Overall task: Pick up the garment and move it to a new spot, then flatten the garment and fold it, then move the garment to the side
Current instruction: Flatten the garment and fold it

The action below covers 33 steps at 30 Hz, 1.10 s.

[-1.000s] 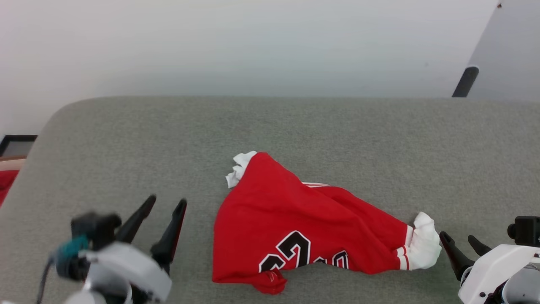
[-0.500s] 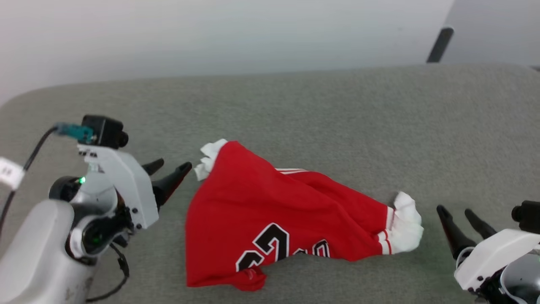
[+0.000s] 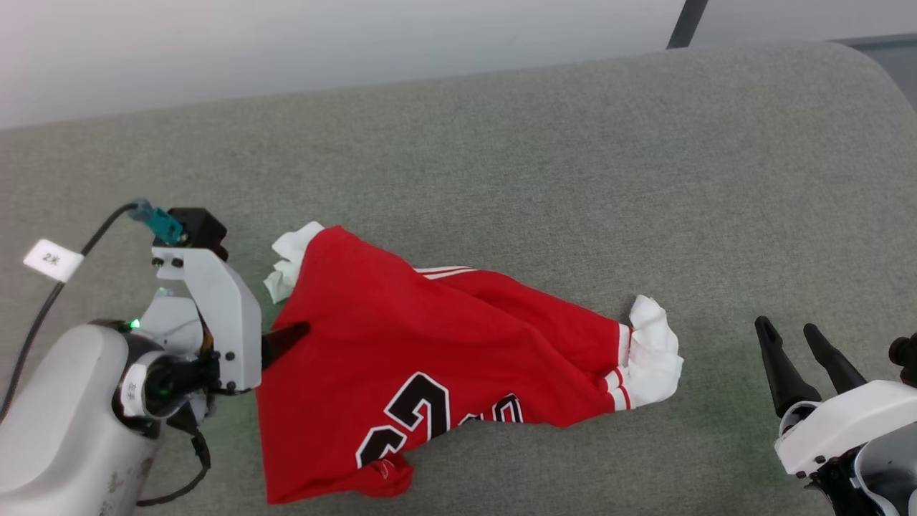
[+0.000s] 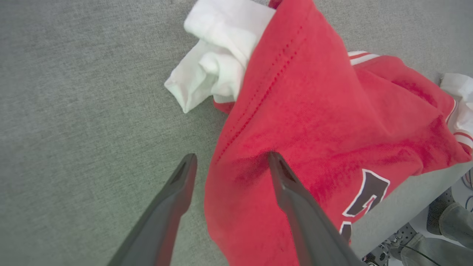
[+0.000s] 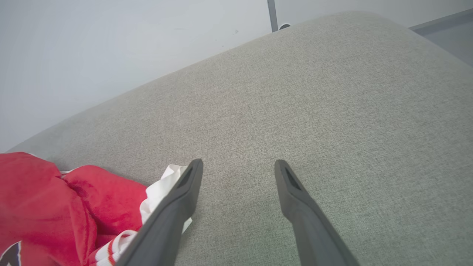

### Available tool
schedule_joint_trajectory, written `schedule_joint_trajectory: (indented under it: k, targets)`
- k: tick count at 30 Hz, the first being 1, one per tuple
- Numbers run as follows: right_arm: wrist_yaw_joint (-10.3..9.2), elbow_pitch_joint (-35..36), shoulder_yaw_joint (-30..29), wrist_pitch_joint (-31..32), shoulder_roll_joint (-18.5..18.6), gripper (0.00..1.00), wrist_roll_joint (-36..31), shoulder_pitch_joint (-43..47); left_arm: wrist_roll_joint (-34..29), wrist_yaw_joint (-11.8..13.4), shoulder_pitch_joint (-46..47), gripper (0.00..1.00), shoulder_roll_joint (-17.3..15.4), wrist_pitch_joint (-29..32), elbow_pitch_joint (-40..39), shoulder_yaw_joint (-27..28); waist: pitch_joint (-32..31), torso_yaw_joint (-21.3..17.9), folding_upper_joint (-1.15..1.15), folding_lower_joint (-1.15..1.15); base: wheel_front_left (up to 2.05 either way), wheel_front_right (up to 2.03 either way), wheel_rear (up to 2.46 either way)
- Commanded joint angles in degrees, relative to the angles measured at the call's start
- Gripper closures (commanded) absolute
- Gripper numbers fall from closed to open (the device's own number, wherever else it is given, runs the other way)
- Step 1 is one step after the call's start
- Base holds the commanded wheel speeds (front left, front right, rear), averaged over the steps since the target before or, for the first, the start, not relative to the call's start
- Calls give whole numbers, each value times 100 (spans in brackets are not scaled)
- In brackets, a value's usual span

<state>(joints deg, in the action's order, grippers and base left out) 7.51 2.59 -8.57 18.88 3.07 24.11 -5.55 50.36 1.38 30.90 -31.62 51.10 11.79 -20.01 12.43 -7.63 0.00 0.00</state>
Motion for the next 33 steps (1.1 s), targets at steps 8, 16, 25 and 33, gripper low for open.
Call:
schedule_joint_trajectory:
  k: [8,16,25,33]
  targets:
    - [-3,-86,45,-243,-14,0,16,-136,-154,95,103,0,-45,250,69,-219,153,-43,0,0,0,0,0]
    - [-3,-125,25,-277,42,0,-5,-205,40,-125,229,100,85,216,76,-233,172,16,0,0,0,0,0]
    - [-3,-156,14,-196,51,0,-65,-199,609,74,141,100,388,785,-866,-263,15,157,0,0,0,0,0]
    - [-3,-140,31,-135,49,0,-98,-201,1251,391,-164,100,859,1284,-1774,-461,-60,254,0,0,0,0,0]
